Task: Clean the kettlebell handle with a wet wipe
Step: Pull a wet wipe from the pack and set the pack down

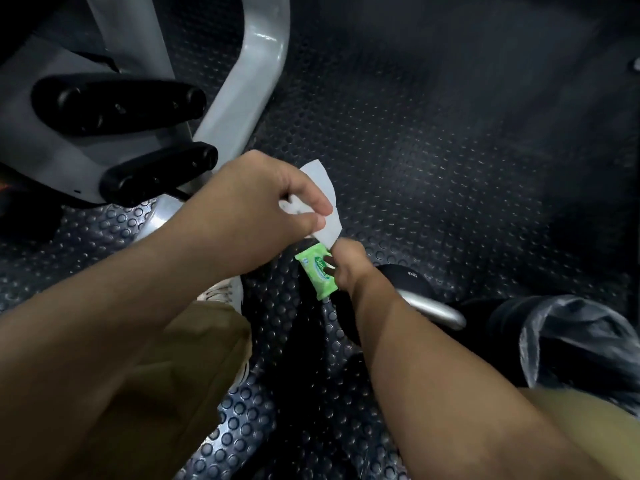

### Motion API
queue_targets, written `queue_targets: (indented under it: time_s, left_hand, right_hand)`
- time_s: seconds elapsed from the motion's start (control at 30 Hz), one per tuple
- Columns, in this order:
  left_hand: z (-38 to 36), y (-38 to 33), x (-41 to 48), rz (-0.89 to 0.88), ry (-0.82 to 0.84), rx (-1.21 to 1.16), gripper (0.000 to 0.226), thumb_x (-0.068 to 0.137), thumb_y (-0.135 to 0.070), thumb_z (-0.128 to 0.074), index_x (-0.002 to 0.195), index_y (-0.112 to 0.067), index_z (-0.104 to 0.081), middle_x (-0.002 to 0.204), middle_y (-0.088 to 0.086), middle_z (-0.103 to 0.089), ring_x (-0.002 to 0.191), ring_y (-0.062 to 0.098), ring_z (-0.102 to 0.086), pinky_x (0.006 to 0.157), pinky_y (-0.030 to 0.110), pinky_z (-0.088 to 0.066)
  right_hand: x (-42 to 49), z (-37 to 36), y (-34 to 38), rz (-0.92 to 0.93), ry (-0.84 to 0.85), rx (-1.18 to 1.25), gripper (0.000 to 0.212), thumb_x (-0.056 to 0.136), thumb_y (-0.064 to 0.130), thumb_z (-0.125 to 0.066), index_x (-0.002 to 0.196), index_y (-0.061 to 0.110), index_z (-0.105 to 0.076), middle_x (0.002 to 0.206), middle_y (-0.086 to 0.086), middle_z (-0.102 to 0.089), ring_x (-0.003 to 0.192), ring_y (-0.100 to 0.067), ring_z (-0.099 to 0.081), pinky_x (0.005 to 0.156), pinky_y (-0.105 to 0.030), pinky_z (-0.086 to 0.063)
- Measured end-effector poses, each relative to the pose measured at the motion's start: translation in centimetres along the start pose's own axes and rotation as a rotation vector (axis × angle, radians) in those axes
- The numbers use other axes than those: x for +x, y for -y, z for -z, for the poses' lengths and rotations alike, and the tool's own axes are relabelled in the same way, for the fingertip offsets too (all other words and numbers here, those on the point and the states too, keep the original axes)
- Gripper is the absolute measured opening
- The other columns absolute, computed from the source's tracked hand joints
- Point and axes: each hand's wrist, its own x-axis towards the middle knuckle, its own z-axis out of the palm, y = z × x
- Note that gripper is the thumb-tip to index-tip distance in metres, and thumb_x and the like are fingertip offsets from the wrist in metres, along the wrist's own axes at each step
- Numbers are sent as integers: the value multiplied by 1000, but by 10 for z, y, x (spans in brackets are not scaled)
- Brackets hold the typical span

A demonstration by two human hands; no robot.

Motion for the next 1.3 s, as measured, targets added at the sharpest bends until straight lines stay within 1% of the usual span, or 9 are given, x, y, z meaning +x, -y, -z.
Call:
queue_targets:
  time_s: [0.1, 0.23, 0.37, 0.47, 0.53, 0.7, 0.9, 1.07, 1.3]
  left_hand:
    - [-4, -11, 3, -45, 11, -11, 7, 86, -32, -85, 89, -37, -81, 52, -37, -54, 54, -15, -53, 51, 2, -34]
    - [-13, -32, 3, -127, 2, -39, 10, 87, -29, -84, 94, -35, -81, 57, -24, -60, 55, -16, -54, 52, 3, -35]
    - [-28, -58, 0, -216, 9, -133, 17, 86, -32, -80, 101, -40, -79, 94, -16, -75, 83, -3, -67, 81, 24, -54]
    - [-38, -91, -12, -337, 58, -287, 31, 86, -36, -75, 117, -40, -72, 104, -15, -74, 95, 6, -70, 91, 35, -58]
    - [-47, -113, -22, -364, 115, -382, 39, 93, -32, -74, 130, -37, -64, 95, -16, -74, 90, 0, -69, 87, 25, -54]
    - [-75, -147, -56, -371, 93, -460, 47, 94, -25, -74, 138, -30, -57, 97, -5, -77, 93, 11, -73, 87, 32, -59]
    - [-87, -136, -81, -128, 175, -464, 18, 83, -27, -88, 93, -20, -75, 93, -1, -80, 90, 18, -77, 85, 41, -63]
    - [-93, -114, -96, 39, 144, -639, 20, 87, -21, -84, 89, -11, -67, 105, 16, -77, 101, 32, -76, 90, 48, -63]
    - [-65, -122, -90, 32, 192, -674, 21, 93, -22, -77, 79, -17, -62, 77, 2, -72, 67, 12, -66, 79, 41, -56]
  right_hand:
    - [-57, 16, 27, 68, 202, 173, 30, 100, 19, -52, 125, 10, -66, 103, -5, -70, 92, -21, -67, 81, -37, -53]
    - [-144, 58, 64, 130, 426, 169, 49, 104, 48, -47, 130, 11, -65, 97, -3, -73, 100, -22, -69, 100, -42, -52]
    - [-227, 101, 94, 237, 514, 89, 73, 96, 69, -47, 135, 9, -64, 92, -5, -70, 97, -23, -67, 101, -46, -53]
    - [-284, 137, 98, 389, 384, 88, 45, 97, 46, -63, 124, 11, -68, 102, -7, -73, 94, -20, -71, 93, -43, -59]
    - [-311, 159, 92, 457, 288, 104, 38, 91, 31, -74, 120, 8, -66, 106, -11, -74, 96, -22, -71, 89, -43, -59]
    - [-356, 202, 63, 641, 95, 101, 12, 87, 12, -78, 94, 10, -67, 82, -9, -76, 84, -22, -72, 74, -35, -59]
    - [-352, 213, 34, 725, -16, -10, 28, 83, 0, -81, 105, 3, -64, 98, -18, -74, 80, -24, -73, 64, -26, -57]
    - [-330, 213, 24, 705, -25, 59, 46, 76, -2, -86, 114, -1, -61, 103, -16, -66, 84, -22, -73, 71, -28, -61]
    - [-337, 220, 43, 725, 120, -133, 28, 83, -5, -77, 108, 7, -74, 92, -10, -75, 73, -13, -67, 69, -22, -54]
